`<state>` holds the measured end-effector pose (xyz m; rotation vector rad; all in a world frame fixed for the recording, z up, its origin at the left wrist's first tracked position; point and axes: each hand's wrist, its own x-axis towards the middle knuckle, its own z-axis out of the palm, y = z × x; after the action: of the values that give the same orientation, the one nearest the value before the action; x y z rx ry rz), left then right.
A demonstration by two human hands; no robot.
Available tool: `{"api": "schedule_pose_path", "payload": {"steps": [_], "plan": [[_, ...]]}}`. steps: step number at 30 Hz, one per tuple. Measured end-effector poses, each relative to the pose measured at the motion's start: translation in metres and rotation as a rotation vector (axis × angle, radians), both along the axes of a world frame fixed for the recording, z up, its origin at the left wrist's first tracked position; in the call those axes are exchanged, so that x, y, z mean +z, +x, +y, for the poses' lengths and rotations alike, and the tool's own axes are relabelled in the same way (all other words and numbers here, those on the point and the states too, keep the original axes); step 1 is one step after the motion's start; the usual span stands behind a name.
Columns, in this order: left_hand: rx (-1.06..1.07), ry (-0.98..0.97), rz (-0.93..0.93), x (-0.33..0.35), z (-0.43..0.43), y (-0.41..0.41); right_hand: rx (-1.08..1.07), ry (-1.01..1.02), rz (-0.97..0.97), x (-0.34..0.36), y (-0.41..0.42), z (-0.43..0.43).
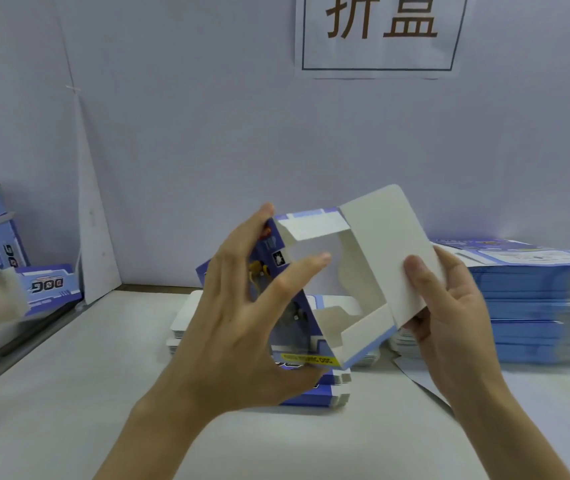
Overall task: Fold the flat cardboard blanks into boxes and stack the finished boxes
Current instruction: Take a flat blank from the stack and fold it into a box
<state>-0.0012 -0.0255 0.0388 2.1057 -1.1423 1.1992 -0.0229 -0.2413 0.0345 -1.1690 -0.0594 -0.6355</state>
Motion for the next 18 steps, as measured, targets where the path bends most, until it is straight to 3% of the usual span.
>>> {"api": "schedule_pose_path", "payload": {"steps": [9, 18], "plan": [[0.038, -0.006, -0.042, 0.008, -0.001, -0.013, -0.230, -0.054, -0.209, 0.000, -0.006, 0.004], [0.039, -0.003, -0.025, 0.012, -0.001, -0.019, -0.319, -0.089, -0.265, -0.004, -0.002, 0.003]]}}
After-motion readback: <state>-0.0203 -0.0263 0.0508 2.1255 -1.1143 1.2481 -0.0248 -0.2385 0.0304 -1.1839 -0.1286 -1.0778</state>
